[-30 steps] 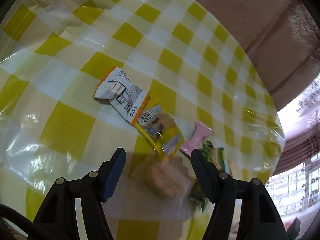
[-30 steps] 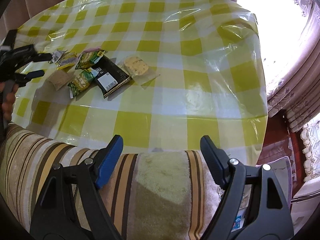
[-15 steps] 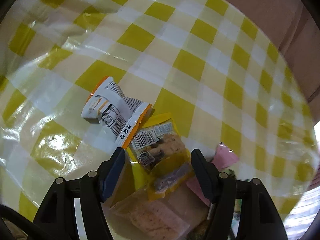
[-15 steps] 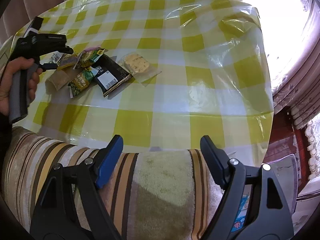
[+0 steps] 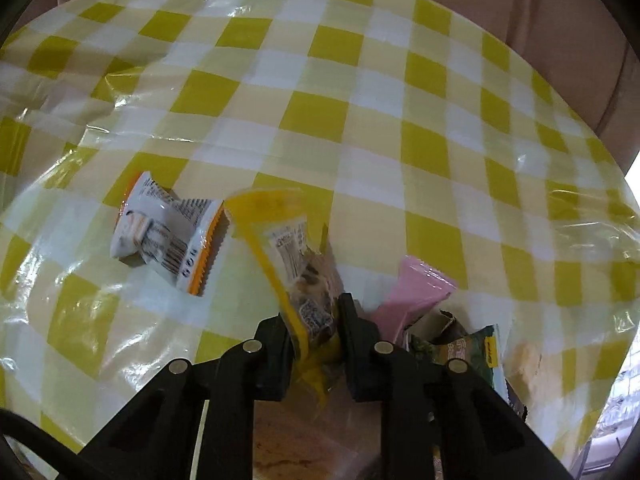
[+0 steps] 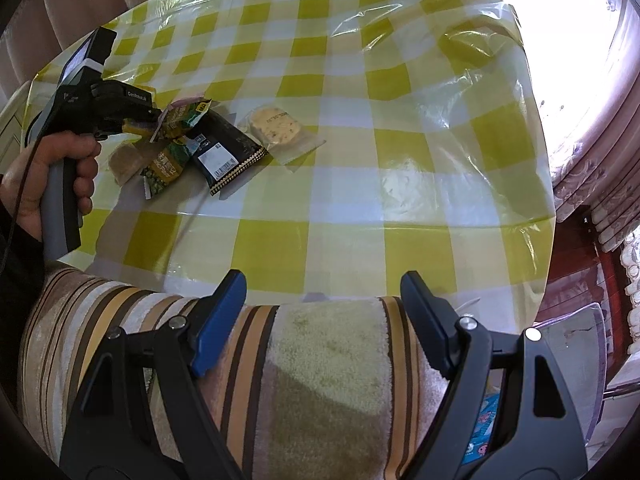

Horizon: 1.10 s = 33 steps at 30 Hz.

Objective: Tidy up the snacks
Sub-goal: 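Grasp a yellow snack packet with the left tool and lift it, then grasp a yellow-and-white packet with the right tool while the left tool holds its yellow packet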

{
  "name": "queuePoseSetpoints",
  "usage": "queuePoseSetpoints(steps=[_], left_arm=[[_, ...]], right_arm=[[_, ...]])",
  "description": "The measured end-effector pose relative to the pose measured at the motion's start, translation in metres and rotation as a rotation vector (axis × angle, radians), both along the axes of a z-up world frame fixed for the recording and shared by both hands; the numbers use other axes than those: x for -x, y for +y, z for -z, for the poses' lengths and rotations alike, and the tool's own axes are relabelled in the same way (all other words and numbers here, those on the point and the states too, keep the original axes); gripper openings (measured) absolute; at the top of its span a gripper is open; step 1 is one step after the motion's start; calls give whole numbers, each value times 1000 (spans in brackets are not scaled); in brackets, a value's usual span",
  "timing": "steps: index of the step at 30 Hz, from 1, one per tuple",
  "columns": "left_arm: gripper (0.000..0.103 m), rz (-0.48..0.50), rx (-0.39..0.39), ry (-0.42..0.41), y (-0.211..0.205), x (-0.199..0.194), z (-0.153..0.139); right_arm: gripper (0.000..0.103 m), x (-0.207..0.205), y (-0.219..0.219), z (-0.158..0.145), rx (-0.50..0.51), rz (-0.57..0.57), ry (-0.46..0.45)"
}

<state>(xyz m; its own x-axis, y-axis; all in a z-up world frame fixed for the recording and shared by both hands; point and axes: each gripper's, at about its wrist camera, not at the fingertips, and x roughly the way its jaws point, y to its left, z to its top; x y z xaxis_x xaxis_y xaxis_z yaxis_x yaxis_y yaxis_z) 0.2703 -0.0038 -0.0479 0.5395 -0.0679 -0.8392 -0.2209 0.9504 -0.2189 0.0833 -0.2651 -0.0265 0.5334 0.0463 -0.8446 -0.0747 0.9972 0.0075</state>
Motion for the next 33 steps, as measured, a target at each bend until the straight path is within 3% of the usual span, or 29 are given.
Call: queuePoseSetpoints(steps=[6, 13, 24, 33], left_arm=[[20, 13, 90, -43, 10, 9, -3], [20, 33, 109, -81, 10, 12, -10], [20, 29, 128, -123, 20, 31, -20], [20, 7, 144, -171, 33, 60, -30]], right_arm=[[82, 0, 0, 0, -1, -3, 4], [82, -10, 9, -2, 8, -26, 5], [82, -66, 68, -8, 50, -138, -57], [83, -118, 117, -6, -15, -185, -66]])
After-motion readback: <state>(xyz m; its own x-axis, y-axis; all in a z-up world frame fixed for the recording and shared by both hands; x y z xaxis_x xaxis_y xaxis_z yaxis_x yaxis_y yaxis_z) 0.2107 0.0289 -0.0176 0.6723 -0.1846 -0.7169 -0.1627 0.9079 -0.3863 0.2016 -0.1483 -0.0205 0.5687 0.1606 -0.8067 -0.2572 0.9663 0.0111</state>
